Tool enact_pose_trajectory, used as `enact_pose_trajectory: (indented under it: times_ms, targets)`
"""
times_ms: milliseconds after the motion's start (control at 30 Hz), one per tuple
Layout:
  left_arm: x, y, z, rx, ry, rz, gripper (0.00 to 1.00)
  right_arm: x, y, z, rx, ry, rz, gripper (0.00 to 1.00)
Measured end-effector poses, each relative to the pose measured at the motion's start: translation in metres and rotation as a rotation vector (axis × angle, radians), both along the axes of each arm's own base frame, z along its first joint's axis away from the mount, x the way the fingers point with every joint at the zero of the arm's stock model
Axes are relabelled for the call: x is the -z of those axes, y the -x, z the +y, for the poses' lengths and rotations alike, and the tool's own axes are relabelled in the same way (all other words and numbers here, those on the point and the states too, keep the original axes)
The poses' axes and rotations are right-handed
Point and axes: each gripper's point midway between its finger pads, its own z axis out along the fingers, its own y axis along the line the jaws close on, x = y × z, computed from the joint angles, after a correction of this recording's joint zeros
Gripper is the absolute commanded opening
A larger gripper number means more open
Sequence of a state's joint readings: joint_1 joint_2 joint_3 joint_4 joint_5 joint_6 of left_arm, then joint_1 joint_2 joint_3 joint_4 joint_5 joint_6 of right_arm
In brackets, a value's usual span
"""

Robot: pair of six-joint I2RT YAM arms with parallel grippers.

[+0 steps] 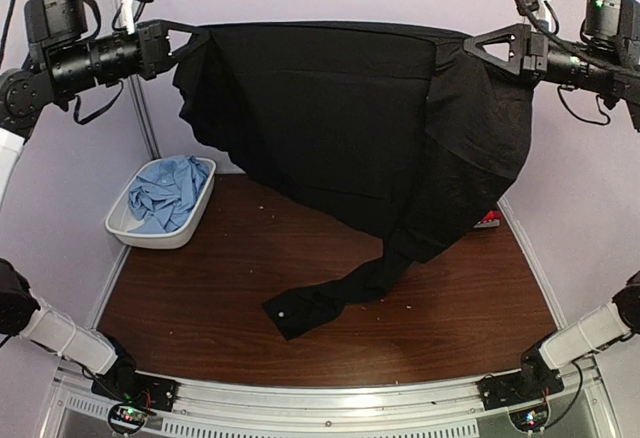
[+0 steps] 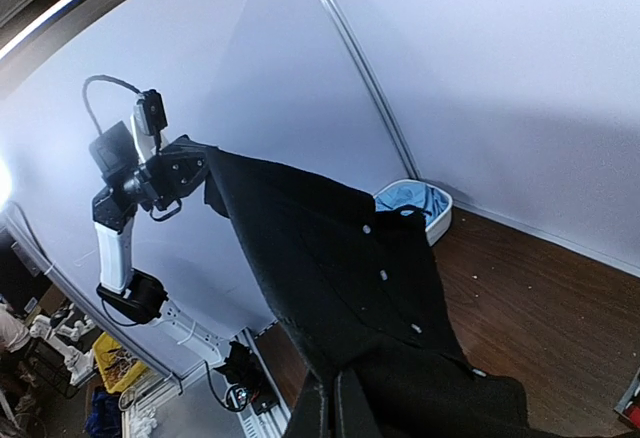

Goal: Fold and stack the long sleeve shirts
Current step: Flatten out the crumpled shirt at the center of the board.

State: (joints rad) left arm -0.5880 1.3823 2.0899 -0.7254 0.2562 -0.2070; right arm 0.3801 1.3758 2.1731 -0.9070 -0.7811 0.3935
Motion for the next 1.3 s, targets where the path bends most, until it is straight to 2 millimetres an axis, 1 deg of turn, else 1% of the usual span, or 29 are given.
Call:
enact_pose_trajectory:
  times_ms: [67, 167, 233, 300, 367, 400, 500, 600, 700, 767, 833, 933, 1033, 1100, 1167, 1233, 1300]
  targets:
    - [-0.005, 0.024, 0.003, 0.068, 0.018, -0.012, 0.0, -0.002, 0.02, 0.0, -0.049, -0.018, 0.003, 0.0]
    - [-0.01, 0.069, 0.007, 0.193, 0.055, -0.025, 0.0, -0.007, 0.055, -0.001, -0.138, -0.055, 0.006, 0.0]
    - [-0.008, 0.094, 0.01, 0.267, 0.072, -0.016, 0.0, -0.011, 0.08, -0.003, -0.203, -0.086, 0.006, 0.0]
    - [-0.004, 0.119, 0.012, 0.345, 0.093, 0.002, 0.0, -0.015, 0.101, -0.005, -0.256, -0.115, 0.012, 0.0]
    - [-0.001, 0.138, 0.014, 0.413, 0.115, 0.019, 0.0, -0.018, 0.121, -0.007, -0.307, -0.149, 0.031, 0.0]
    - [-0.002, 0.146, 0.014, 0.442, 0.126, 0.025, 0.0, -0.02, 0.129, -0.009, -0.328, -0.165, 0.042, 0.0]
    - [-0.005, 0.16, 0.016, 0.5, 0.156, 0.042, 0.0, -0.022, 0.142, -0.011, -0.367, -0.201, 0.07, 0.0]
    - [-0.008, 0.164, 0.016, 0.521, 0.174, 0.055, 0.0, -0.025, 0.145, -0.011, -0.382, -0.219, 0.091, 0.0]
    - [-0.008, 0.161, 0.015, 0.515, 0.179, 0.061, 0.0, -0.024, 0.143, -0.011, -0.374, -0.22, 0.091, 0.0]
    - [-0.008, 0.152, 0.013, 0.485, 0.176, 0.065, 0.0, -0.021, 0.138, -0.01, -0.356, -0.212, 0.087, 0.0]
    - [-0.005, 0.132, 0.009, 0.415, 0.165, 0.077, 0.0, -0.012, 0.126, -0.008, -0.324, -0.198, 0.086, 0.0]
    - [0.007, 0.088, 0.005, 0.264, 0.133, 0.097, 0.0, 0.011, 0.095, -0.003, -0.249, -0.165, 0.106, 0.0]
    - [0.034, 0.028, 0.005, 0.059, 0.068, 0.124, 0.0, 0.046, 0.049, 0.004, -0.152, -0.104, 0.149, 0.0]
    - [0.062, -0.014, 0.008, -0.065, 0.013, 0.158, 0.0, 0.079, 0.01, 0.009, -0.085, -0.047, 0.196, 0.0]
    - [0.103, -0.06, 0.012, -0.181, -0.052, 0.215, 0.0, 0.114, -0.026, 0.014, -0.035, 0.007, 0.251, 0.0]
    - [0.157, -0.106, 0.015, -0.276, -0.129, 0.292, 0.0, 0.159, -0.067, 0.017, 0.007, 0.067, 0.317, 0.0]
    - [0.214, -0.146, 0.015, -0.342, -0.206, 0.37, 0.0, 0.207, -0.106, 0.019, 0.041, 0.12, 0.389, 0.0]
